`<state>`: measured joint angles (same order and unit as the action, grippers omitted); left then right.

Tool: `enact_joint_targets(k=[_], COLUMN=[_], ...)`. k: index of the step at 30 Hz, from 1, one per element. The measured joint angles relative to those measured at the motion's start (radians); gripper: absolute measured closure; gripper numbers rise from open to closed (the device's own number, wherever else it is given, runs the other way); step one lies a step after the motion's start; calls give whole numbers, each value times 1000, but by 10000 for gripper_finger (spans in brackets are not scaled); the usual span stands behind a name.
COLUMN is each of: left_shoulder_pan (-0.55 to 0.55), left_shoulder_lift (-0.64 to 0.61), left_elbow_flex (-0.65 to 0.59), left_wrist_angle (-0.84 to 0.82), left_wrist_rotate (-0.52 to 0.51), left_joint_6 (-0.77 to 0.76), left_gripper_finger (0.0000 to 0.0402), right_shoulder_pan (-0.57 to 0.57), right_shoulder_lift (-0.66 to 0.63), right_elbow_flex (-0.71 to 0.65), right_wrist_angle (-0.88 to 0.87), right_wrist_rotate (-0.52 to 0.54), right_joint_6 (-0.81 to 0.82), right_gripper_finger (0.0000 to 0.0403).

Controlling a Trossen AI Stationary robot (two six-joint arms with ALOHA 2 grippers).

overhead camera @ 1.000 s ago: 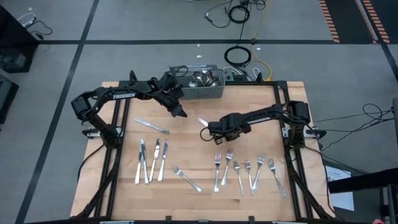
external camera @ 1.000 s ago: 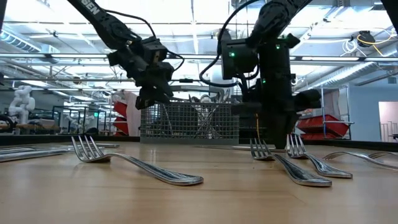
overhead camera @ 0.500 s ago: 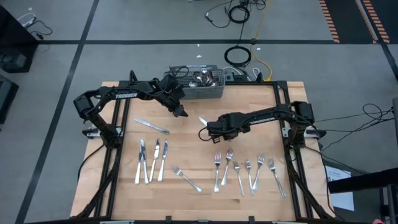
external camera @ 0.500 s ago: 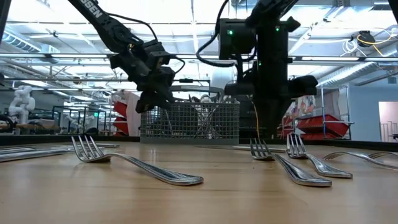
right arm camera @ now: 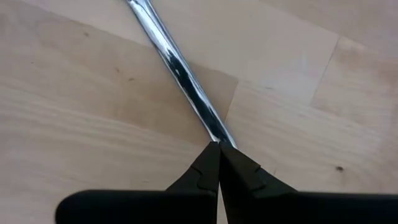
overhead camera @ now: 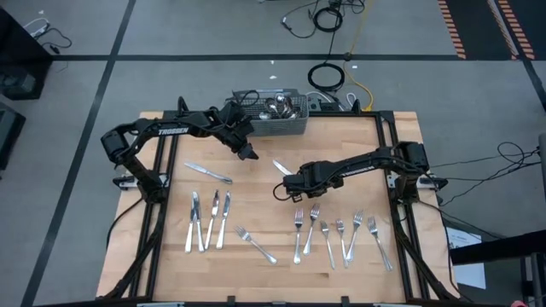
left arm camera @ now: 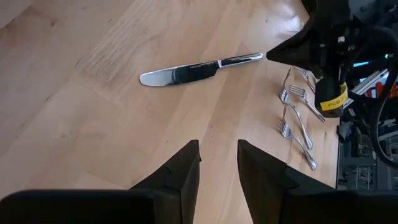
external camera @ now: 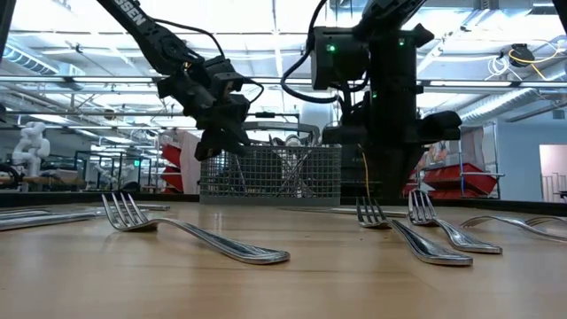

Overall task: Sort silverware
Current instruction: Put the silver knife into the gray utensil holder

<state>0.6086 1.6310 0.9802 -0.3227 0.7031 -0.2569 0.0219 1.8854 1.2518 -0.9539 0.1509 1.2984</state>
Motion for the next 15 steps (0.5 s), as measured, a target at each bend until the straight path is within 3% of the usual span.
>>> enact_joint_targets(k=[15], left_shoulder_pan=[0], left_shoulder_lift=[-1], left_elbow_flex=[0], left_wrist_angle=[0], left_wrist_rotate=[0], left_joint_6=[-1], left_gripper_finger=[285], right_shoulder_pan=[10], right_shoulder_lift=[-3], right_elbow_flex=[-81], right_wrist_angle=[72], right_wrist_rotate=[-14], right_joint_6=[22], right_gripper_finger=[403])
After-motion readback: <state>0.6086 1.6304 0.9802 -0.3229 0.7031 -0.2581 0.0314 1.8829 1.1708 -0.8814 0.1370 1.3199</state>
